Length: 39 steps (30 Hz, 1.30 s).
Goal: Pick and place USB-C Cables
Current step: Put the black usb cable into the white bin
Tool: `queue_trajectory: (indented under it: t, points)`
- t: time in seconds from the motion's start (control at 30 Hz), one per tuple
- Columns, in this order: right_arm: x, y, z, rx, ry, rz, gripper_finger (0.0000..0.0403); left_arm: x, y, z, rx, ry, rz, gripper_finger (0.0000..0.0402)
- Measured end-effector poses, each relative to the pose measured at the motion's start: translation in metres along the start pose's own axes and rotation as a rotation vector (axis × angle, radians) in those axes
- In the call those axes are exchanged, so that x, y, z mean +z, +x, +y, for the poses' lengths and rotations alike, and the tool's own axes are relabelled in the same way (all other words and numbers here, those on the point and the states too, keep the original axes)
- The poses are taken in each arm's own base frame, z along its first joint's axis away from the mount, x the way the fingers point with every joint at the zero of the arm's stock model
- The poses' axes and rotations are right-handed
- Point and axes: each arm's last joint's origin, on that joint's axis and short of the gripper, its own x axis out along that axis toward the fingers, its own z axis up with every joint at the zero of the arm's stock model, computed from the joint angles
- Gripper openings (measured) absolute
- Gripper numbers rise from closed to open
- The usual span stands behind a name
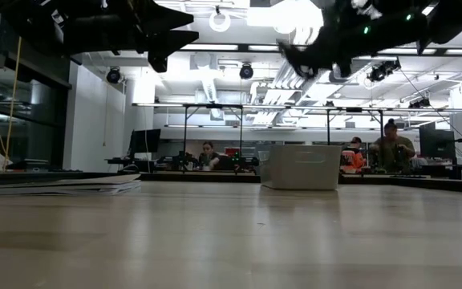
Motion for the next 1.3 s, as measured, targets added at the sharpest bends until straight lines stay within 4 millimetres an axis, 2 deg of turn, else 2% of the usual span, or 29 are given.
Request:
queue_trajectory:
  t: [0.1,0.2,0.37,0.67,0.93,1.1,1.3]
  points:
    - [-0.014,0.007,-0.003,-0.143,-0.007,0.11,0.0027,0.0,0.0,0.0,0.0,-0.007,-0.001,0.017]
    - [-0.024,0.019,0.001,-0.164,-0.026,0.257,0.0025,0.0,0.0,0.0,0.0,0.0,-0.003,0.017]
    - [-0.031,0.052,0.006,-0.218,-0.071,0.469,0.0025,0.001,0.0,0.0,-0.001,0.003,-0.008,0.017]
    - [-0.052,0.103,-0.017,-0.382,-0.078,0.841,0.0025,0.001,0.0,0.0,-0.001,0.003,-0.009,0.017]
    - [-0.076,0.129,-0.028,-0.35,-0.03,0.944,0.0032,0.001,0.0,0.0,-0.001,0.002,-0.007,0.017]
    - [-0.085,0.132,-0.035,-0.355,0.019,0.976,0.0044,0.0,0.0,0.0,0.0,-0.005,-0.002,0.017]
    - [-0.085,0.133,-0.035,-0.366,0.04,0.976,0.0042,0.0,0.0,0.0,0.0,-0.006,-0.002,0.017]
